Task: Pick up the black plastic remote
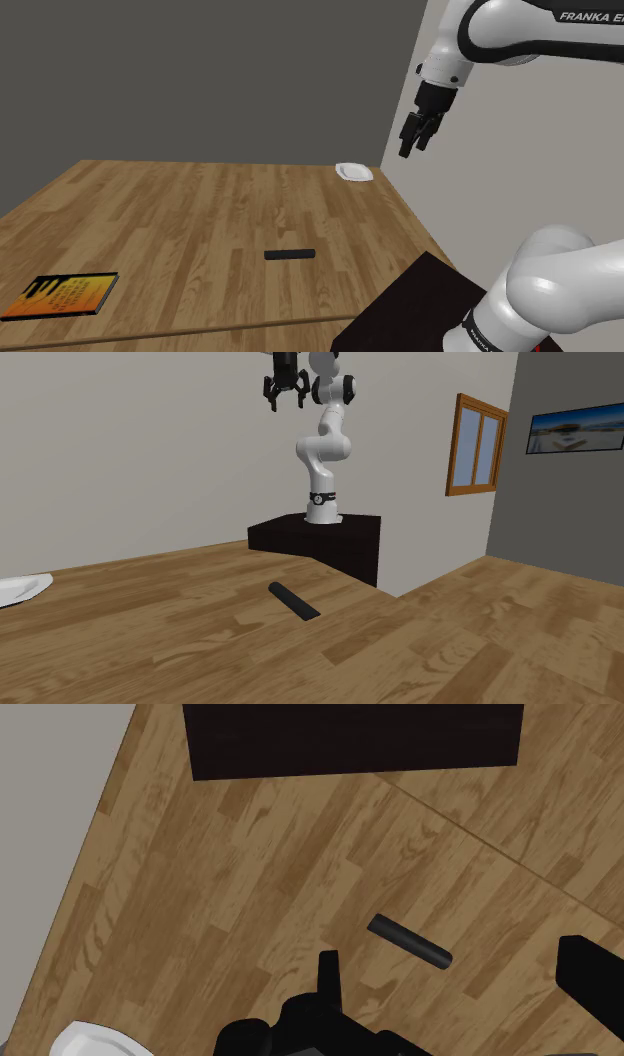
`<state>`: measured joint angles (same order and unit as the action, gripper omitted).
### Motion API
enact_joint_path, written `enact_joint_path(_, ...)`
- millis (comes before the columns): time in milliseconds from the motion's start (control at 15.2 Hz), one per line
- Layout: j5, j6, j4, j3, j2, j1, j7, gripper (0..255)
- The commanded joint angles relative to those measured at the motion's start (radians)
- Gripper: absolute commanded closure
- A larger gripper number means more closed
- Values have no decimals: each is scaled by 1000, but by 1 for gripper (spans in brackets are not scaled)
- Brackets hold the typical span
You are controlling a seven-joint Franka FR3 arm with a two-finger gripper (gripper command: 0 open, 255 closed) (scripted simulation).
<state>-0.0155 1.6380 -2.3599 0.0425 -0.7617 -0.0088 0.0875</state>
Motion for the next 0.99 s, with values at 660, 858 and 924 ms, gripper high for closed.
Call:
enact_joint_path(660,30,278,-29,13,310,65,171,0)
enact_joint_path(858,37,353,-16,12,416,83,219,0)
enact_joint_path(924,39,377,-9,11,452,88,234,0)
